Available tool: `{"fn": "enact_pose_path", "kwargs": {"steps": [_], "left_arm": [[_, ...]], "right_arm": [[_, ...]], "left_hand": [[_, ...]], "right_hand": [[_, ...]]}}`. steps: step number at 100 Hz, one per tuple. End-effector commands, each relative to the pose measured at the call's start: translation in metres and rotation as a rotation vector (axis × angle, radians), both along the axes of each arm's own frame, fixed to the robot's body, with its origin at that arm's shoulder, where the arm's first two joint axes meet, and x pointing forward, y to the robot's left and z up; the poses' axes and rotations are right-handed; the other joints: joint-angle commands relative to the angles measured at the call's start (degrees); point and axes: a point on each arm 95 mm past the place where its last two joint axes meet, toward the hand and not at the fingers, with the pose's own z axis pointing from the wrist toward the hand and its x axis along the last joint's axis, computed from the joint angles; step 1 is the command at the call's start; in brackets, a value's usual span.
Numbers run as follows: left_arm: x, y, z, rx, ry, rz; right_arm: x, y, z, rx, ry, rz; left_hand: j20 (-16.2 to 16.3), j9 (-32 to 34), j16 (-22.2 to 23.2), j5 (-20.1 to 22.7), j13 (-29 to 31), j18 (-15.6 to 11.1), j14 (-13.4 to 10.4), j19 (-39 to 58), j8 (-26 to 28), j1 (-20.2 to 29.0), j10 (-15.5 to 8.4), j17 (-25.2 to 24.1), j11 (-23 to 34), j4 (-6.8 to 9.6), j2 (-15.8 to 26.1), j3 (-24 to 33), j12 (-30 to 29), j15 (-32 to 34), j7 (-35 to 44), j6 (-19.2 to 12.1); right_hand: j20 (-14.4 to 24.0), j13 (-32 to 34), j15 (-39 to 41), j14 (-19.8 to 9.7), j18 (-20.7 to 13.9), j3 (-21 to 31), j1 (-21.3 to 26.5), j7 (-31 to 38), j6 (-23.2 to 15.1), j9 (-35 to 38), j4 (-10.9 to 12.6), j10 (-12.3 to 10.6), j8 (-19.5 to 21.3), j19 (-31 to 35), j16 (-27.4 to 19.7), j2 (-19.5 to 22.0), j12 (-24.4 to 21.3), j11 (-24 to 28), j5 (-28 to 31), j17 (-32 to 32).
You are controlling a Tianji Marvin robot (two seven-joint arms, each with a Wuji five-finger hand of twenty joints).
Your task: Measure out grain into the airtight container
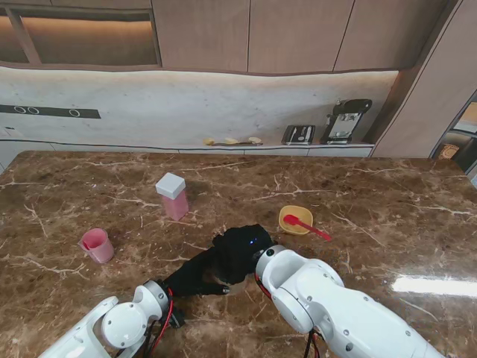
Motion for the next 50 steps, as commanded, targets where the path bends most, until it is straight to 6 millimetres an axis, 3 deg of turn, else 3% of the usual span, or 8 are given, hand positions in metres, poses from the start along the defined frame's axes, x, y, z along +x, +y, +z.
{"fn": "enact_pose_path", "kwargs": {"steps": [1,10,18,23,28,36,40,50], "left_arm": [[-0.014,0.006,-0.022,0.037,0.064,0.0],[-0.014,0.006,-0.022,0.038,0.065,-0.003],[-0.014,0.006,-0.022,0.037,0.066,-0.002],[-0.014,0.007,-0.022,0.037,0.065,0.0],[-0.014,0.007,-0.021,0.037,0.065,0.002],[-0.014,0.007,-0.021,0.037,0.064,0.003],[-0.014,0.007,-0.021,0.037,0.064,0.004],[-0.014,0.007,-0.021,0.037,0.063,0.003]], "right_arm": [[-0.005,0.003,-0.015,-0.02,0.047,-0.007],[-0.008,0.008,-0.021,-0.012,-0.014,-0.042],[-0.011,0.012,-0.023,0.016,-0.048,-0.077],[-0.014,0.012,-0.022,0.019,-0.048,-0.092],[-0.016,0.012,-0.017,0.001,-0.069,-0.094],[-0.018,0.009,-0.007,-0.003,-0.098,-0.095],[-0.018,0.006,-0.002,-0.007,-0.108,-0.093],[-0.018,0.0,0.013,-0.014,-0.098,-0.055]], "left_hand": [[3.5,-1.4,0.6,0.8,-0.2,10.0,10.3,7.1,0.9,1.0,0.6,3.4,-1.2,1.44,1.7,-0.4,0.7,0.6,1.3,-3.5],[3.5,-1.4,0.6,0.8,-0.3,10.0,10.3,7.1,0.8,1.0,0.6,3.4,-1.2,1.44,1.7,-0.5,0.7,0.6,1.2,-3.5],[3.4,-1.4,0.6,0.8,-0.3,10.0,10.3,7.1,0.8,1.1,0.7,3.4,-1.2,1.46,1.7,-0.5,0.7,0.6,1.2,-3.4],[3.4,-1.4,0.6,0.8,-0.2,10.0,10.3,7.1,0.8,1.1,0.6,3.4,-1.2,1.46,1.7,-0.5,0.7,0.6,1.2,-3.5],[3.4,-1.4,0.6,0.8,-0.2,9.9,10.3,7.1,0.8,1.1,0.6,3.4,-1.2,1.47,1.7,-0.5,0.7,0.6,1.2,-3.5],[3.4,-1.4,0.6,0.7,-0.2,10.0,10.4,7.1,0.8,1.1,0.6,3.4,-1.2,1.48,1.7,-0.5,0.7,0.6,1.1,-3.6],[3.4,-1.4,0.6,0.7,-0.2,10.0,10.4,7.1,0.7,1.1,0.7,3.4,-1.2,1.49,1.7,-0.5,0.7,0.6,1.0,-3.5],[3.4,-1.4,0.6,0.7,-0.2,10.0,10.4,7.1,0.7,1.1,0.7,3.4,-1.2,1.49,1.7,-0.5,0.7,0.6,0.8,-3.5]], "right_hand": [[0.3,4.5,1.5,0.9,-4.4,-0.9,-3.5,1.0,1.8,3.4,0.7,-0.8,0.9,4.2,0.6,5.4,1.3,3.7,-0.6,3.6],[0.9,10.1,2.9,0.7,-5.9,-5.8,-8.0,1.6,2.4,7.0,1.2,0.1,0.2,10.4,-0.3,10.9,0.3,4.7,-0.1,5.6],[-0.2,12.2,2.2,2.3,-4.6,-20.5,-10.6,1.3,2.9,8.2,4.8,1.2,-1.2,13.2,-1.4,24.3,-1.2,3.8,-1.4,6.1],[-2.8,9.4,-0.1,3.6,-2.1,-16.1,-20.0,0.2,3.1,5.6,6.5,1.2,-1.8,10.2,-1.7,26.1,-2.2,1.7,-3.7,5.1],[-4.9,4.7,-3.1,4.5,-0.2,-15.6,-23.3,-1.8,2.8,2.0,7.1,0.7,-2.3,5.9,-2.2,29.1,-3.6,-1.2,-6.9,2.5],[-6.7,-5.9,-12.1,5.0,4.6,-16.5,-24.2,-4.9,2.0,-3.8,7.5,-0.2,-2.3,-4.0,-5.2,31.1,-5.9,-5.6,-10.0,-7.3],[-4.3,-12.5,-17.0,5.5,6.3,-17.0,-23.3,-7.6,1.5,-7.2,7.6,-0.7,-1.6,-11.5,-7.7,31.3,-7.3,-8.0,-11.5,-14.7],[-1.2,-24.6,-23.9,6.0,9.8,-16.4,-12.6,-11.3,1.7,-14.3,7.7,-0.2,-1.8,-21.1,-12.0,22.7,-9.8,-12.8,-13.7,-28.2]]}}
